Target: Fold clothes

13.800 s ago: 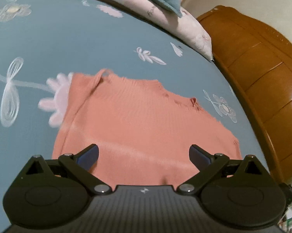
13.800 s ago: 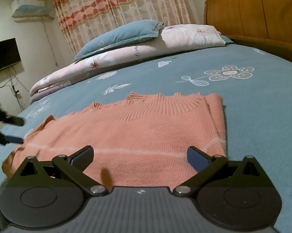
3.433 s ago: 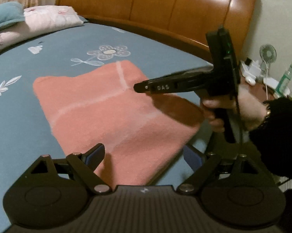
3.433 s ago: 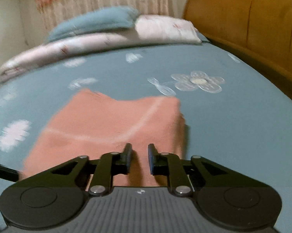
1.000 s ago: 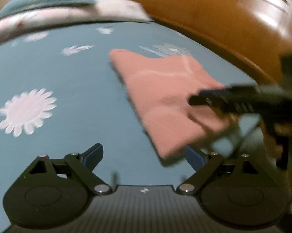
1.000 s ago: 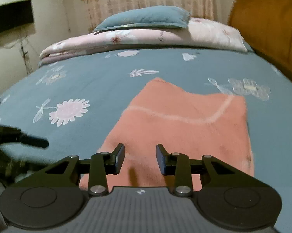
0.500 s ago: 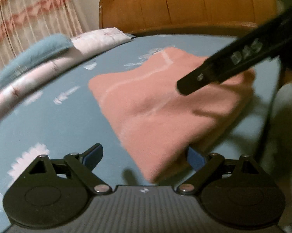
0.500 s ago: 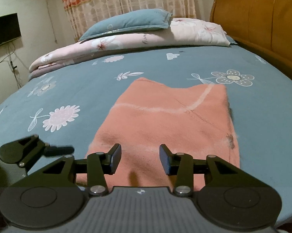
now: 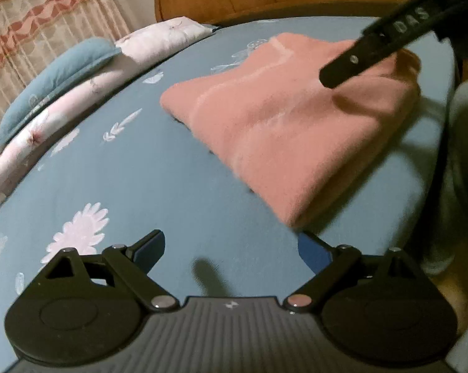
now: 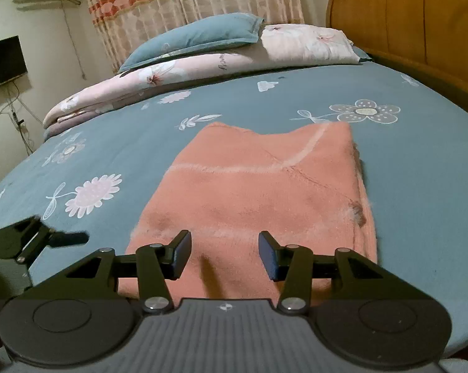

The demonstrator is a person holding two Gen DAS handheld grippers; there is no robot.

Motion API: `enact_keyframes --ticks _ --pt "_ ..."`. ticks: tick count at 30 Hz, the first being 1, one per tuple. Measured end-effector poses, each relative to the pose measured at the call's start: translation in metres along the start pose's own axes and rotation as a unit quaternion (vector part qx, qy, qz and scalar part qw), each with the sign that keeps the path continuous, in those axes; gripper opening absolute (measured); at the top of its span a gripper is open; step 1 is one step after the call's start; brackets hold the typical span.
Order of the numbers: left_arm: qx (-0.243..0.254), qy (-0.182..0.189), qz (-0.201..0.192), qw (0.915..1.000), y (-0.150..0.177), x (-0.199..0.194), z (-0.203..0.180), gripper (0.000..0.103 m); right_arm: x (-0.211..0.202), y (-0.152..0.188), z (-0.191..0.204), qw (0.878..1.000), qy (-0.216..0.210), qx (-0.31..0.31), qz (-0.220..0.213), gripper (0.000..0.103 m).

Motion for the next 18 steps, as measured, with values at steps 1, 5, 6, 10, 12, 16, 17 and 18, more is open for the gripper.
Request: enact_keyframes --ticks 1,5,6,10,12,16,17,18 --pt "0.002 0.012 -0.007 0.9999 -0.001 -0.007 0.003 0.092 -0.001 0.000 0.001 1.000 0.003 -0.008 -0.006 0.052" --pt "-0.026 0.056 -0.050 0.9968 -0.028 -0.026 0.021 0.092 -0.002 -0.005 0.007 0.997 0.033 -0.058 -0.027 0.053" --pt "-0.035 0.066 -0.063 0.9952 -0.037 -0.030 0.026 0.092 0.000 -0.005 0.006 0.997 0.042 -0.065 -0.023 0.053" --pt "-0.080 0.118 -0.101 0.9847 -0.080 -0.020 0.040 0.093 0.016 0.007 -0.015 0.999 0.049 -0.018 0.011 0.053" --pt "-0.094 0.143 -0.094 0.9808 -0.094 -0.002 0.037 0.093 0.013 0.011 -0.023 0.999 0.034 0.000 0.003 0.053" --pt "-0.134 0.189 -0.048 0.9717 -0.108 0.041 0.026 0.093 -0.002 0.012 -0.030 0.999 0.023 0.005 -0.025 0.053" --pt "-0.145 0.192 -0.032 0.9702 -0.106 0.052 0.024 0.092 -0.008 0.013 -0.033 0.999 0.021 0.004 -0.036 0.053" --pt "-0.153 0.187 -0.029 0.9700 -0.105 0.059 0.022 0.093 -0.012 0.013 -0.037 0.999 0.019 0.004 -0.046 0.055"
Point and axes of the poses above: each gripper's, at about its wrist camera, not at the fingertips, and x roughly the way its jaws point, z to its left, y to its underside, the point moved 1 cm from there along x, roughly the way its jaws point, and after that the axes turned 3 degrees about -x, right-handed, at the moved point
